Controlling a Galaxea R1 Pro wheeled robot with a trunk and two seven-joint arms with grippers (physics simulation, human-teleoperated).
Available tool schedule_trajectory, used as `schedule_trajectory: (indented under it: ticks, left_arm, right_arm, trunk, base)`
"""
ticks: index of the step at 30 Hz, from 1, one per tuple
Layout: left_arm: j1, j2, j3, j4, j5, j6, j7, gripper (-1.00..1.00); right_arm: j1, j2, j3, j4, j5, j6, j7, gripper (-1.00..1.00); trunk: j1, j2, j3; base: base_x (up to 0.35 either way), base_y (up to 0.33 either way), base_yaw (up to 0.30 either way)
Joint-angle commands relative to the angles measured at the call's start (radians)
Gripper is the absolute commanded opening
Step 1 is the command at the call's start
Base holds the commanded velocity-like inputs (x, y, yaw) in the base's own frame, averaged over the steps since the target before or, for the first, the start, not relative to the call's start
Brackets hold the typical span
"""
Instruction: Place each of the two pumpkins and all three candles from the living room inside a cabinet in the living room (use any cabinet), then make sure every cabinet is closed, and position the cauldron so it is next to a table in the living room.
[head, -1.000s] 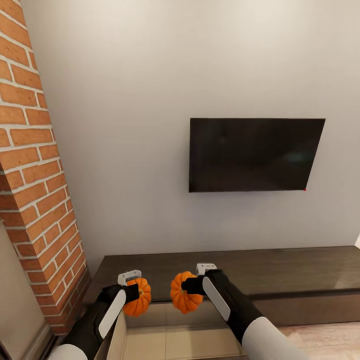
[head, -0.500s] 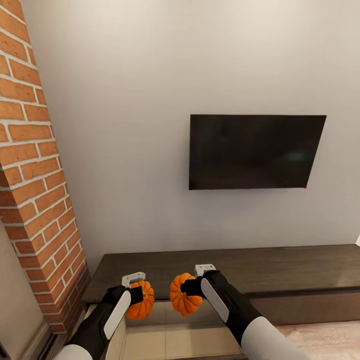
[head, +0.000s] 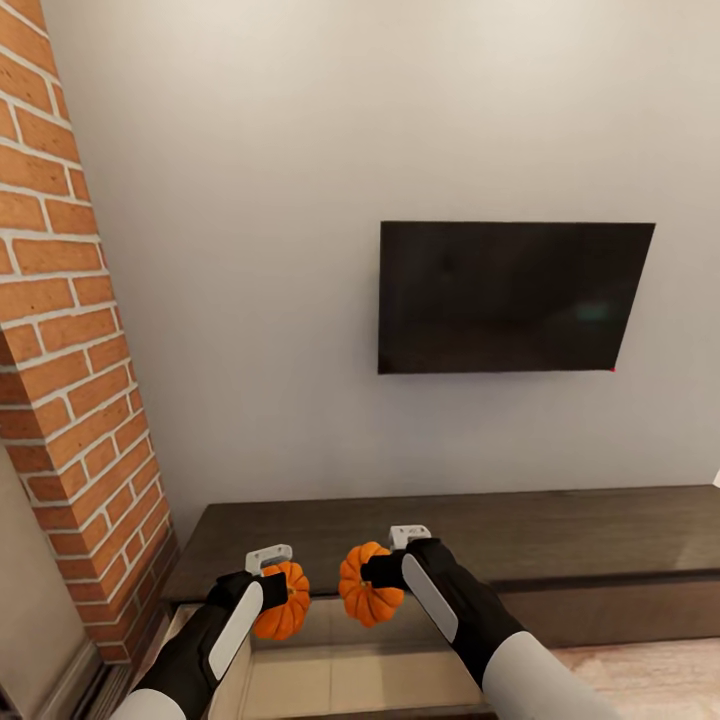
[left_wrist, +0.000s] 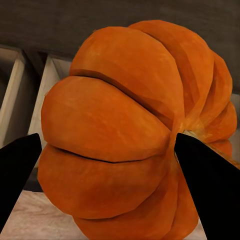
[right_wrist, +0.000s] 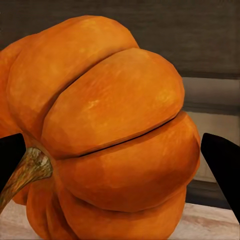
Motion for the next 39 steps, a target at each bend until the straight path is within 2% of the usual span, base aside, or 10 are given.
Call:
schedule_trajectory:
  ticks: [1,15,39]
  left_arm:
    - [-0.001,0.0,-0.003,-0.001,0.01,0.002,0.01,-1.0]
    - [-0.001,0.007,-0.003,-0.001,0.01,0.002,0.009,-1.0]
    - [-0.001,0.011,-0.003,-0.001,0.01,0.002,0.008,-1.0]
  right_arm:
    - [-0.001,0.0,0.002,-0.001,-0.011,0.002,-0.009,-1.0]
    - [-0.001,-0.002,0.0,-0.045,-0.023,0.004,-0.008,-1.0]
    - [-0.002,-0.002,0.004,-0.05,-0.023,0.003,0.0,-1.0]
  trunk:
    - [0.004,-0.008,-0.004]
    - [0.058,-0.106,-0.048]
    - [0.15,-0.274,-0.124]
  base:
    - [0.0,0.0,0.0]
    - [0.0,0.0,0.0]
    - [0.0,0.0,0.0]
